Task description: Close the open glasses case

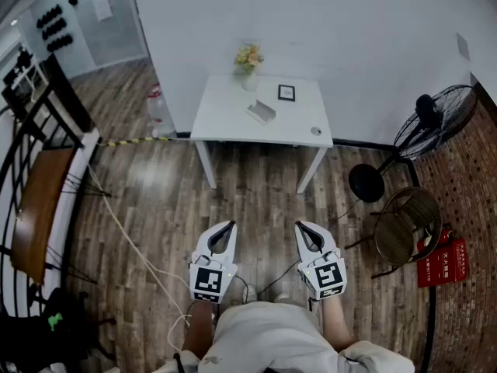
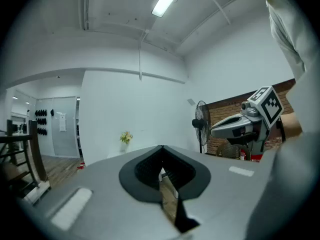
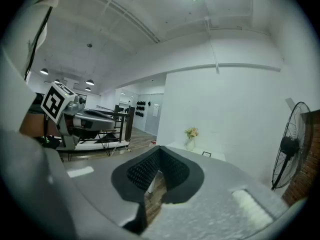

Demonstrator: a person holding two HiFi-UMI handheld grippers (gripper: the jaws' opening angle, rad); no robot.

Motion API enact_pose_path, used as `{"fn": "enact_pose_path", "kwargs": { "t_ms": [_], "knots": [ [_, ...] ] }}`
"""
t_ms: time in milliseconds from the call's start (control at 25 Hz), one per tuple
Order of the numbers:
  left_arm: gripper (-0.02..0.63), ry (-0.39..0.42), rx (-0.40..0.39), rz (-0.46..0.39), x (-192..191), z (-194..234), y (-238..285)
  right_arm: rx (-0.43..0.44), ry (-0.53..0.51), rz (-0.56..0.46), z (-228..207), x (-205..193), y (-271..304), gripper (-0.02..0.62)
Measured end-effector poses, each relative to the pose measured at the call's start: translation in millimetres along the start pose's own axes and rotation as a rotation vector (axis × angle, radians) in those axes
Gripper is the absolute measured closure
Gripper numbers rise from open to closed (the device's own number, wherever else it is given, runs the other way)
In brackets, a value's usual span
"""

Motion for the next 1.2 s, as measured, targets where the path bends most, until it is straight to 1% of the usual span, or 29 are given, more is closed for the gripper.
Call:
{"fn": "enact_pose_path", "kwargs": {
  "t_ms": [240,320,440,640,920,1200],
  "knots": [
    [0.586,0.011,-0.01,0.0,-2,13,3,-0.011,0.022,-0.033,11,4,8,0.592],
    [0.586,0.008,-0.018,0.001,-3,15,7,-0.021,0.021,-0.029,11,2,11,0.591],
    [0.586,0.003,-0.031,0.006,-3,16,16,-0.026,0.01,-0.016,8,0,16,0.591],
    [0.586,0.01,-0.037,0.016,-7,27,37,-0.034,0.028,-0.014,-3,-8,36,0.591],
    [0.586,0.01,-0.016,0.014,-6,54,83,-0.025,0.021,-0.025,-36,-11,83,0.592],
    [0.586,0.01,0.001,0.024,6,72,151,0.001,0.037,-0.026,-89,-13,138,0.591]
  ]
}}
Point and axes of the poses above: the fingertips, and each gripper's own axes: y forward along the fingers, z to its left, x out of its top, the point moved 8 cm from there along -y, backward along the fingers, and after that the axes turned 9 degrees about -y, right-handed, at the moved point
